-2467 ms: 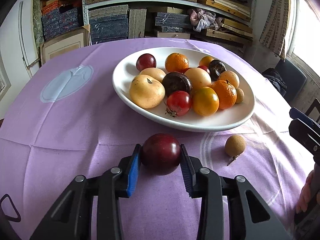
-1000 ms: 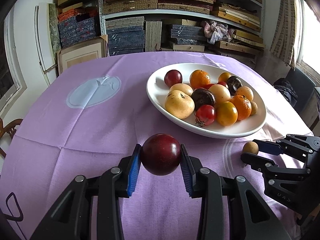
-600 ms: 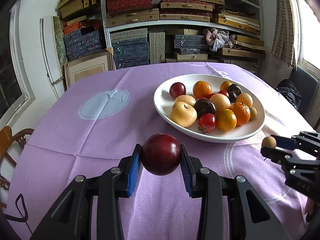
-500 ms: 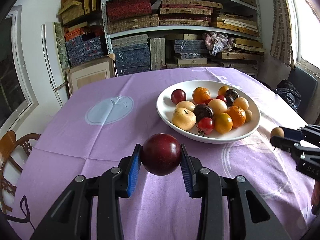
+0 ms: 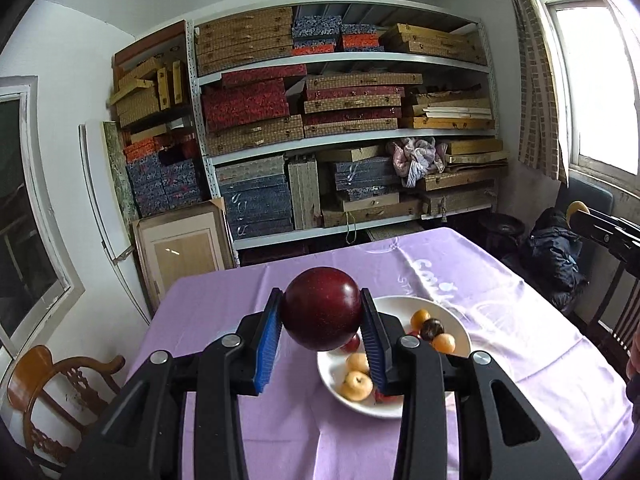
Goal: Organize fruits
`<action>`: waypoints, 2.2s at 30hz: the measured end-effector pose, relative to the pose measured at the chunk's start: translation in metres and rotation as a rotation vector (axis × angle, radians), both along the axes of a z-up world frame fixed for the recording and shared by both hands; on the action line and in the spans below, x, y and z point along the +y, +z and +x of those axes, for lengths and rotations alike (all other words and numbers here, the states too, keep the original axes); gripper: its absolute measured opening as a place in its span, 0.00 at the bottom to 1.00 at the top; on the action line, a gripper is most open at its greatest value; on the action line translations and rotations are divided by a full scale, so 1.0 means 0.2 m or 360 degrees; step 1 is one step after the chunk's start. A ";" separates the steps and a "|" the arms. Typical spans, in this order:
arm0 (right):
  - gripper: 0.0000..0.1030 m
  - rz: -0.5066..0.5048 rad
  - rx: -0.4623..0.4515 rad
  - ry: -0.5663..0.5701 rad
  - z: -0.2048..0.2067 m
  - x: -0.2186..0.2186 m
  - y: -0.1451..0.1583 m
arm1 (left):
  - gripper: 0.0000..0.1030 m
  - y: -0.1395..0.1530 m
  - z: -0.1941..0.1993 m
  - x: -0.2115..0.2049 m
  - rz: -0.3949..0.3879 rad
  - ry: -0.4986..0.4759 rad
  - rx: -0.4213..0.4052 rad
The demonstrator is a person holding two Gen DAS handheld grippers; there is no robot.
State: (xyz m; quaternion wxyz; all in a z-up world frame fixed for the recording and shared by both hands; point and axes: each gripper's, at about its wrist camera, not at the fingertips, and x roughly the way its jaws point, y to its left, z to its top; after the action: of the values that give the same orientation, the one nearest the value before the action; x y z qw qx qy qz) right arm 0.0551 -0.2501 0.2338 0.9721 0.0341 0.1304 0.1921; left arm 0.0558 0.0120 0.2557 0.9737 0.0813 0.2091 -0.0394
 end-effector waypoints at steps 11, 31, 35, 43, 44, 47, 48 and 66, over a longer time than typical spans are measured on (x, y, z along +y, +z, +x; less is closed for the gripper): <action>0.28 -0.0153 0.0474 0.0021 0.87 0.36 -0.49 | 0.37 -0.63 0.81 -0.09 -0.0102 0.0048 0.0486; 0.36 -0.0276 0.0526 0.0112 1.06 0.58 -0.59 | 0.57 -0.75 0.92 0.07 -0.0180 0.0068 0.0508; 0.44 -0.0191 0.0335 0.0137 0.83 0.52 -0.31 | 0.60 -0.51 0.74 0.07 -0.0200 0.0065 0.0368; 0.63 -0.0115 0.0126 0.0159 0.34 0.44 -0.09 | 0.73 -0.29 0.32 -0.02 -0.0167 0.0045 0.0200; 0.64 -0.0117 0.0118 0.0157 0.29 0.44 -0.10 | 0.73 -0.29 0.27 -0.04 -0.0159 0.0044 0.0192; 0.64 -0.0120 0.0109 0.0147 0.17 0.43 -0.13 | 0.73 -0.32 0.15 -0.09 -0.0109 0.0047 0.0167; 0.64 -0.0108 0.0117 0.0146 0.13 0.43 -0.15 | 0.73 -0.34 0.12 -0.11 -0.0105 0.0046 0.0166; 0.70 -0.0089 0.0377 0.0040 -0.11 0.37 -0.70 | 0.75 -0.80 -0.19 -0.08 -0.0123 0.0142 0.0256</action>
State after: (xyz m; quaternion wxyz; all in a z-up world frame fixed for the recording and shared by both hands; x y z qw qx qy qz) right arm 0.0335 -0.1764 0.0943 0.9479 0.0279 0.2501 0.1952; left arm 0.0183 -0.0031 0.0964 0.9570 0.0309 0.2883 -0.0104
